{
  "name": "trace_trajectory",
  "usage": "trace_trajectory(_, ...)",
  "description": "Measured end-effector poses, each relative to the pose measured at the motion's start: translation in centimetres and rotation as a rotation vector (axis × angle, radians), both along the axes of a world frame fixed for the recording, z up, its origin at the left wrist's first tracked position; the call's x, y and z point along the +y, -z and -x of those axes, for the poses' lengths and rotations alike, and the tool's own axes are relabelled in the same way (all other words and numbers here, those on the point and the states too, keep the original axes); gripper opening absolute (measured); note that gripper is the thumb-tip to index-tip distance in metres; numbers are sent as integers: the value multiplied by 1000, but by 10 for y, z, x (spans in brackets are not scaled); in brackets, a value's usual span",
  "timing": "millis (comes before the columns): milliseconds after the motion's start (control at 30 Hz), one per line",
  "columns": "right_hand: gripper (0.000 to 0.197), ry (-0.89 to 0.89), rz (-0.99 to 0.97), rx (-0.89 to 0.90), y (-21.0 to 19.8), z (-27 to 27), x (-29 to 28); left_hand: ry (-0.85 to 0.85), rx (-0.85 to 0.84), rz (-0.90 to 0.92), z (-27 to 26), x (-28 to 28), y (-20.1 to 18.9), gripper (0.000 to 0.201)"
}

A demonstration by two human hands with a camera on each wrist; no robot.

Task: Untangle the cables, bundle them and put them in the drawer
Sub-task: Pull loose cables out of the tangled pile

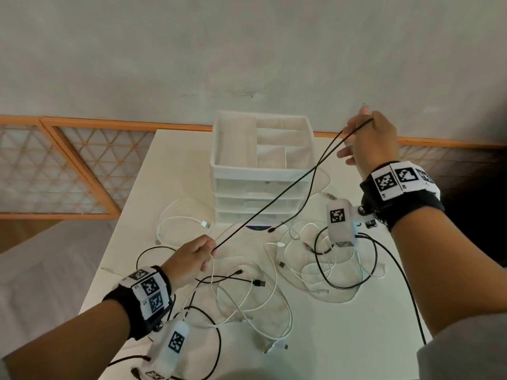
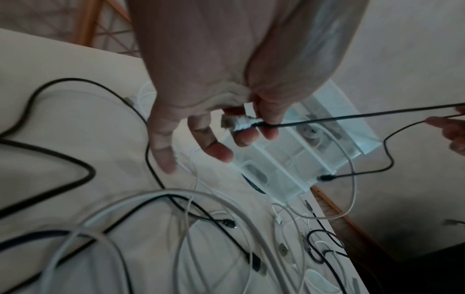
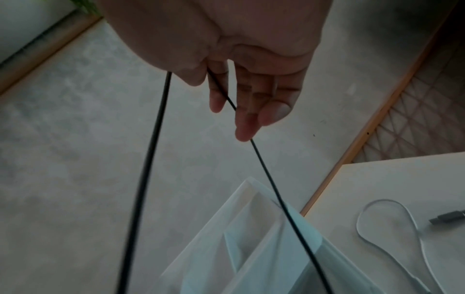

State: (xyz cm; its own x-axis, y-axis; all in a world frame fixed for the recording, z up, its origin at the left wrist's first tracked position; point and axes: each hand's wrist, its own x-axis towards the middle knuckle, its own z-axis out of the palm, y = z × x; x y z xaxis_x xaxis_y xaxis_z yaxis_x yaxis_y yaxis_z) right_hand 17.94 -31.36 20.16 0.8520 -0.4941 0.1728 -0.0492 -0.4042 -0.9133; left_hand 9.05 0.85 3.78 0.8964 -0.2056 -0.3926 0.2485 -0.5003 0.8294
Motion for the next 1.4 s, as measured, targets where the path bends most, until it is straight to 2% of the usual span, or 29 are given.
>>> trace_trajectory(100, 35, -5, 95, -39, 4, -4, -1, -144, 66, 98, -3, 0, 0, 31)
trace_trajectory(167, 26, 11, 112, -75, 10, -4, -2, -222, 82, 140, -6, -1, -4, 36)
trace_trajectory(233, 21, 36, 91, -138, 14, -3, -5, -173, 77, 94, -7, -1, -9, 41)
trace_trajectory(300, 19, 76, 92, -124, 20, -6, -12, -49, 40, -21, -8, 0, -18, 47)
trace_trajectory(367, 24, 82, 93, 55, 37, -13, -26, -80, -58, -125, -12, 3, -26, 51)
trace_trajectory(400, 28, 69, 59, 186, 50, -15, -35, -203, -100, -120, -15, 7, -29, 51)
trace_trajectory(467, 40, 113, 36, 430, 80, -12, -53, -484, -135, 31, -22, 15, -37, 47)
trace_trajectory(533, 52, 208, 127, 554, 108, -5, -71, -576, -157, 126, -26, 20, -44, 41)
trace_trajectory(600, 53, 223, 102, 568, 121, 1, -74, -519, -171, 166, -26, 18, -50, 34)
trace_trajectory(667, 35, 119, 4, 514, 115, 6, -60, -425, -137, 187, -26, 10, -52, 27)
trace_trajectory(733, 21, 13, -10, 365, 100, 3, -46, -356, -76, 192, -25, -1, -51, 26)
trace_trajectory(800, 21, -21, 16, 174, 77, 0, -33, -336, -63, 176, -24, -11, -51, 29)
trace_trajectory(867, 16, -15, 65, -17, 59, -5, -26, -313, -97, 139, -22, -18, -52, 39)
trace_trajectory(933, 15, -38, 92, -111, 53, -12, -28, -296, -166, 151, -19, -21, -55, 39)
trace_trajectory(1000, 25, -119, 99, -70, 63, -14, -36, -285, -219, 184, -17, -22, -58, 36)
trace_trajectory(1033, 33, -170, 113, 12, 72, -11, -41, -276, -231, 204, -16, -23, -61, 36)
trace_trajectory(1133, 77, -292, 343, 498, 109, 9, -55, -246, -244, 297, -13, -20, -72, 37)
trace_trajectory(1167, 83, -297, 448, 650, 115, 20, -54, -232, -242, 316, -12, -19, -76, 36)
trace_trajectory(1200, 84, -277, 507, 723, 119, 29, -50, -213, -239, 323, -11, -18, -79, 34)
trace_trajectory(1233, 84, -260, 503, 717, 119, 37, -42, -190, -237, 318, -10, -18, -83, 31)
trace_trajectory(1300, 85, -328, 372, 542, 114, 51, -19, -140, -251, 283, -10, -21, -86, 23)
trace_trajectory(1367, 85, -538, 171, 387, 98, 69, 18, -38, -311, 197, -9, -30, -87, 19)
trace_trajectory(1400, 79, -647, 126, 371, 92, 79, 39, 36, -352, 150, -8, -36, -88, 18)
